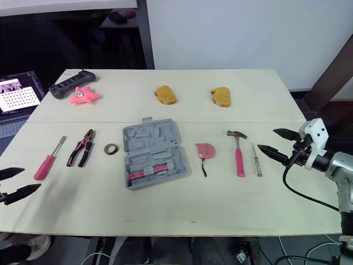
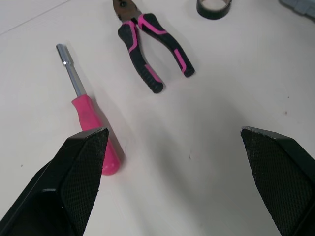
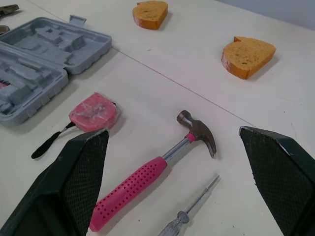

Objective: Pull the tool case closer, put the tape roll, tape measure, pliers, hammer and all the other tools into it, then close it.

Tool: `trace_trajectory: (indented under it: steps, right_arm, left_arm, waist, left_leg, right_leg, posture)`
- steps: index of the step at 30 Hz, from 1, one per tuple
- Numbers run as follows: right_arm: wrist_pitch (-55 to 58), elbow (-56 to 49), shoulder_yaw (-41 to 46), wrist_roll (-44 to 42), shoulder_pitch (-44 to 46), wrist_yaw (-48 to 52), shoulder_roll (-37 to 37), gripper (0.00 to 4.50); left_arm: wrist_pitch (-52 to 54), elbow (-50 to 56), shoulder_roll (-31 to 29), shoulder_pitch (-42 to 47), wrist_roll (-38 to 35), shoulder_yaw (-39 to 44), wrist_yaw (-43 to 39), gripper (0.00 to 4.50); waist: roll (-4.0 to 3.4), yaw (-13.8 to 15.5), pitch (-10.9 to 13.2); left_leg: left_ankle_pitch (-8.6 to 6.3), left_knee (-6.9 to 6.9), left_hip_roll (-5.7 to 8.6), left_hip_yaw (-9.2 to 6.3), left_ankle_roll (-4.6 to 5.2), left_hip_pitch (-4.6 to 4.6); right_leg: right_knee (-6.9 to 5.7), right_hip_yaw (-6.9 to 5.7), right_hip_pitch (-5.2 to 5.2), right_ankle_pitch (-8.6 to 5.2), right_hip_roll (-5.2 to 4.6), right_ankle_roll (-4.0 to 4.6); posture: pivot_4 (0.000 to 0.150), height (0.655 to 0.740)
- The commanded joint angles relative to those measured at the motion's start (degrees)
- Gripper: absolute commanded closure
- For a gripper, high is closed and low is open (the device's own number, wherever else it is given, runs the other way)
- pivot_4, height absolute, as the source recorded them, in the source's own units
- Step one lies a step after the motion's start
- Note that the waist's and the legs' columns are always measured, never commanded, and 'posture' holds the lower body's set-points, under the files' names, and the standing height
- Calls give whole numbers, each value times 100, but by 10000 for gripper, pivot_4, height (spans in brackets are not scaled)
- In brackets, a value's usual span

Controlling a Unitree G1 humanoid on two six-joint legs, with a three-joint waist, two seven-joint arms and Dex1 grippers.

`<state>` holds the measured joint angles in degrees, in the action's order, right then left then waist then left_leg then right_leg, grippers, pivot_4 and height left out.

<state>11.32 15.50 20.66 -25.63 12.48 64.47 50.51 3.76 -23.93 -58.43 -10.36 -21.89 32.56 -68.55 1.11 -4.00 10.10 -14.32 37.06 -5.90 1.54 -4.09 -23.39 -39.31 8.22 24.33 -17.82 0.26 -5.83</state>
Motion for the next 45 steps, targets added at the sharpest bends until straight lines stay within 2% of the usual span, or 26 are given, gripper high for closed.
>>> trace_trajectory:
  steps: [1, 12, 16, 18, 22, 27, 28, 30, 32, 35, 37, 38, 45]
  right_arm:
    - [-99, -35, 78, -20, 70, 44, 73, 0]
    - [61, -94, -171, 140, 148, 52, 125, 0]
    - [476, -489, -337, 41, 278, 50, 140, 0]
    - [806, -812, -493, -9, 404, 29, 144, 0]
    - [1566, -1398, -1058, 7, 965, -165, 2, 0]
    - [1625, -1445, -2035, 298, 1856, 198, -216, 0]
    - [1497, -1351, -2256, 442, 2072, 277, -301, 0]
    - [1279, -1002, -2624, 696, 2539, 415, -509, 5217]
    - [989, -572, -2982, 978, 2980, 574, -764, 12578]
    - [471, 86, -3517, 1431, 3489, 795, -1188, 29255]
    - [-77, 640, -3831, 1875, 3723, 809, -1378, 37948]
    - [-405, 1016, -3981, 2130, 3853, 747, -1485, 43910]
    - [-2333, 3385, -4631, 3406, 4698, 109, -2262, 44578]
  left_arm:
    - [40, 116, -93, 5, -160, 285, -77, 210]
    - [29, 182, -83, 129, 61, 175, 324, 210]
    - [116, 367, -54, 60, 32, 159, 325, 210]
    - [451, 688, -56, -56, -147, 224, 239, 210]
    - [1149, 2013, 186, -535, -689, 441, 158, 210]
    - [1154, 2930, 531, -743, -445, 201, 606, 210]
    - [1128, 3054, 614, -731, -404, 128, 693, 2635]
    - [1172, 3278, 787, -667, -398, -18, 875, 8058]
    - [1210, 3409, 953, -612, -326, -267, 1030, 18064]
    - [1185, 3438, 1201, -440, -97, -772, 1286, 34542]
    - [1241, 3410, 1284, -223, 12, -1063, 1427, 43988]
    - [1290, 3367, 1326, -66, 42, -1181, 1512, 45000]
    - [1238, 2443, 1544, 970, 465, -1952, 1808, 45000]
  waist:
    - [0, 0, 0]
    - [0, -3, 0]
    - [0, -2, 0]
    - [-1, -15, 0]
    - [-1, -15, 0]
    - [2, 1, 1]
    - [2, 2, 1]
    - [1, -2, 1]
    - [1, -2, 2]
    - [0, -3, 2]
    - [2, 4, 2]
    - [3, 8, 1]
    - [2, -23, 1]
  left_leg:
    - [0, 0, 0, 0, 0, 0]
    - [0, 1, 0, 0, 0, 0]
    - [0, 1, 0, 0, 0, 0]
    - [0, 1, 0, 0, 0, 0]
    - [0, 2, -2, 1, 0, 0]
    - [0, 2, -2, -1, 0, -1]
    - [0, 4, -2, -1, 0, 0]
    - [0, 6, -1, 1, 0, -1]
    - [0, 6, -1, 1, 0, -2]
    - [0, 5, -1, 1, 0, -1]
    - [0, 5, -1, 1, 0, -1]
    - [0, 5, -1, 0, 0, -3]
    - [1, 10, 0, 0, -1, -3]
  right_leg:
    - [0, 0, 0, 0, 0, 0]
    - [-1, 0, 0, 1, 0, -1]
    - [-1, 0, 0, 1, 0, -2]
    - [-3, 1, 1, 2, 0, -3]
    - [-7, 2, 3, 3, 0, -5]
    - [-8, 1, 4, 2, 1, -2]
    - [-7, 1, 4, 1, 0, -2]
    - [-6, 2, 3, 1, 0, -2]
    - [-6, 3, 4, 2, 0, -2]
    - [-7, 1, 4, 9, 1, -14]
    - [-8, 1, 4, 9, 1, -14]
    - [-8, -1, 5, 9, 1, -14]
    - [-10, 0, 3, 14, 0, -17]
  posture:
    - [1500, 7150]
    - [1500, 7150]
    - [1500, 7150]
    - [1500, 7150]
    - [1500, 7150]
    - [1500, 7150]
    - [1500, 7150]
    - [1500, 7150]
    - [1500, 7150]
    - [1500, 7150]
    - [1500, 7150]
    - [1500, 7150]
    - [1500, 7150]
